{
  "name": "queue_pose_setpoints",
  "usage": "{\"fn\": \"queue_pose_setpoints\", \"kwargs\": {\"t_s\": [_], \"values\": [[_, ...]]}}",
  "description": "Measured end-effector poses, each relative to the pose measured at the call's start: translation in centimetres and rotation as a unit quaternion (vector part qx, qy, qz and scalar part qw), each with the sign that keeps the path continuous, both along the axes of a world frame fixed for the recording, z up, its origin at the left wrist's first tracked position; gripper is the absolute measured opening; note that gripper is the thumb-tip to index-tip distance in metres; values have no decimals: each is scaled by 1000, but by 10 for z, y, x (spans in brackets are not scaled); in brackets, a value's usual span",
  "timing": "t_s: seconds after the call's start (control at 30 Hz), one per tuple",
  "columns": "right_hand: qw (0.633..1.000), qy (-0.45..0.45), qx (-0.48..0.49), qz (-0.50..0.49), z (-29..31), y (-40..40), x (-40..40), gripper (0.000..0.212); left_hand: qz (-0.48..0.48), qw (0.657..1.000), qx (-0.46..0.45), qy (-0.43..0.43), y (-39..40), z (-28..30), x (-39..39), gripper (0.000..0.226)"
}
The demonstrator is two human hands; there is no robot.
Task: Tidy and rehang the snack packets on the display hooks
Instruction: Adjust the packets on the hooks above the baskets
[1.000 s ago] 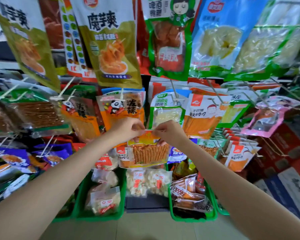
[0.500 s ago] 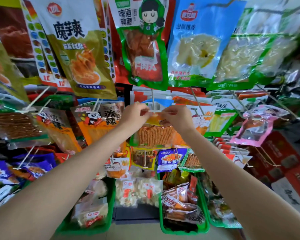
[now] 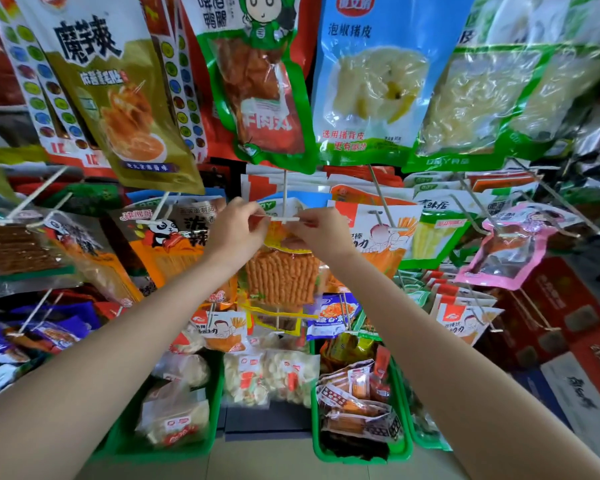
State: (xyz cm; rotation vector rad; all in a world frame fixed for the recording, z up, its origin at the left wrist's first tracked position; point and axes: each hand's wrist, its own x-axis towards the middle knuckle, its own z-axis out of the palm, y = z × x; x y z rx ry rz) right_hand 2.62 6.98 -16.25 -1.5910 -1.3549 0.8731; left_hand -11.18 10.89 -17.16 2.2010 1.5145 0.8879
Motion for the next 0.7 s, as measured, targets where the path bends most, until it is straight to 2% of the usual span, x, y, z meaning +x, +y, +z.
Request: {"fn": "queue_pose_setpoints", "kwargs": {"t_s": [0.07, 0.13, 0.23, 0.3, 0.37, 0.43, 0.5, 0.57, 0.63, 0.7], "values": [[1000, 0, 15, -17, 0, -2, 0, 5, 20, 1000, 22, -8, -1, -2, 3, 14], [997, -5, 31, -68, -2, -7, 7, 23, 12, 995, 90, -34, -8, -6, 4, 20], [992, -21, 54, -109, -14, -31, 31, 18, -55, 987, 146, -30, -27, -21, 9, 30], [988, -39, 15, -146, -32, -50, 54, 21, -54, 990, 124, -45, -35, -31, 17, 31], [976, -26, -29, -215, -44, -58, 82, 24, -12, 989, 105, -101, -31, -36, 28, 32], [966, -35, -24, -255, -43, -52, 109, 31, 32, 982, 83, -167, -30, -37, 39, 30], [970, -115, 34, -210, -34, -36, 126, 46, 78, 963, 35, -257, -33, -41, 51, 24], [970, -197, 48, -137, -27, -16, 133, 58, 103, 933, -37, -344, -42, -50, 62, 30], [963, -251, 30, -99, -26, 0, 134, 58, 92, 933, -63, -342, -51, -60, 70, 33], [961, -243, 36, -129, -26, 5, 133, 44, 56, 952, -82, -291, -54, -66, 76, 24]]}}
